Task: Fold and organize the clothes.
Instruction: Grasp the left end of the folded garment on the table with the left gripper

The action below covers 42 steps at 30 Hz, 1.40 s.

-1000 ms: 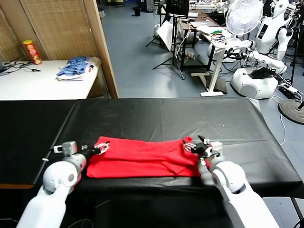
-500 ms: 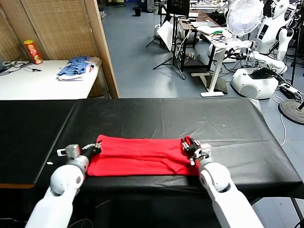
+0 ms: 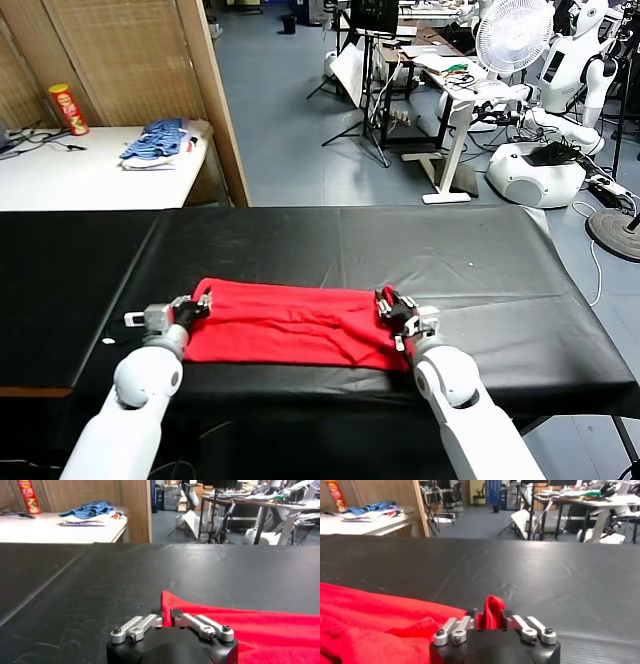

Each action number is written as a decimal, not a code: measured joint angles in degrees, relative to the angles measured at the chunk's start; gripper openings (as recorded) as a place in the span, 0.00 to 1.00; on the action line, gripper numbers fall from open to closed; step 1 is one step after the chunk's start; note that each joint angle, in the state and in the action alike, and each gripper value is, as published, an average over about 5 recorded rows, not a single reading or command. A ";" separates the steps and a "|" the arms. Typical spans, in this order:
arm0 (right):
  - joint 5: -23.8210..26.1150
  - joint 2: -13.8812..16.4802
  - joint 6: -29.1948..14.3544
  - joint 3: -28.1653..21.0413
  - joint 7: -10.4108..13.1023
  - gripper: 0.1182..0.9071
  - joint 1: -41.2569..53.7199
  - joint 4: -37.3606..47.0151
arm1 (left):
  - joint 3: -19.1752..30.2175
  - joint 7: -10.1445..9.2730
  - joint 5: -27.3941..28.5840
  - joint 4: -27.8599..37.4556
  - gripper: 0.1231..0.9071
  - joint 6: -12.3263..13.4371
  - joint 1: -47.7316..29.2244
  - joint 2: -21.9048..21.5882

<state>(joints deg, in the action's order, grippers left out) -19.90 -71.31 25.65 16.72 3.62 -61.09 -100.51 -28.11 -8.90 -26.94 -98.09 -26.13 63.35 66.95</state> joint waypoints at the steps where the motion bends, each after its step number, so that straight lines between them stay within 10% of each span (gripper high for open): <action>1: -0.27 0.43 0.02 0.33 0.01 0.76 -0.45 -0.80 | -0.19 -0.10 -0.60 -0.26 0.56 -0.17 0.13 -0.21; 7: -1.33 2.14 0.05 2.46 0.02 0.86 -3.45 -5.64 | -1.97 -0.99 -6.80 -2.65 0.84 -2.07 1.66 -1.84; 23: -1.15 1.88 -0.31 3.22 -0.43 0.86 -5.59 -9.49 | -5.54 -1.50 -16.24 -9.22 0.86 -3.74 10.85 -0.80; 37: 0.68 1.15 -1.08 3.74 -0.89 0.86 -5.86 -9.38 | -3.65 0.70 -8.71 -8.03 0.07 -0.89 11.41 0.21; 42: 0.88 0.75 -0.89 4.30 -0.67 0.86 -5.92 -9.74 | -2.78 2.87 0.97 -8.96 0.05 1.49 12.06 -0.65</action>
<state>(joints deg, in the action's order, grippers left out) -19.02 -70.55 24.76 21.02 2.96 -67.01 -110.24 -30.88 -6.03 -25.97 -107.05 -24.64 75.41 66.30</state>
